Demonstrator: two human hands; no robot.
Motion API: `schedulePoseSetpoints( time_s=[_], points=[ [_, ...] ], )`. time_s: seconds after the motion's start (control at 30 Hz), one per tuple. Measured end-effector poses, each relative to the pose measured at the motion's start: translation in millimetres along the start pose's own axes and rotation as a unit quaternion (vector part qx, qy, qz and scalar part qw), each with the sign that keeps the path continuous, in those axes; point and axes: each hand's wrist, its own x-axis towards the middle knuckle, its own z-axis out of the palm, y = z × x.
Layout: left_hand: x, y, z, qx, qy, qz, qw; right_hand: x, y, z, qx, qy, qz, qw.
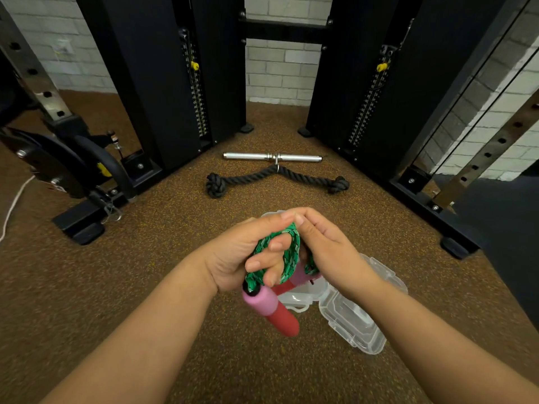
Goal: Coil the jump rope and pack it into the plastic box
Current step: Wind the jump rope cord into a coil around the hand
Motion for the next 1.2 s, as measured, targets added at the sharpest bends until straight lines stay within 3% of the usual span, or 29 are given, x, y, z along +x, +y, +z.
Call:
schedulePoseSetpoints(
  time_s=[0.2,0.4,0.57,0.9,1.2],
  points=[
    [5,-8,-7,-0.053,0.008,0.035,0.998,-8,0,5,0.039,-0.051,0.087,0.994],
    [0,-7,-13,-0.098,-0.027,0.031,0.994,-6,2,-6,0.134,-0.137,0.057,0.98],
    [-1,1,-6,-0.053,-0.09,0.015,0.994,-7,-1,-16,0.085,-0.148,0.055,0.984],
    [-8,8,10,-0.006,-0.04,0.018,0.999,-7,-3,-19,0.079,-0.135,0.052,0.986],
    [0,1,25,0.075,0.078,0.04,0.993,-9,-13,-27,0.041,-0.108,0.044,0.992]
  ],
)
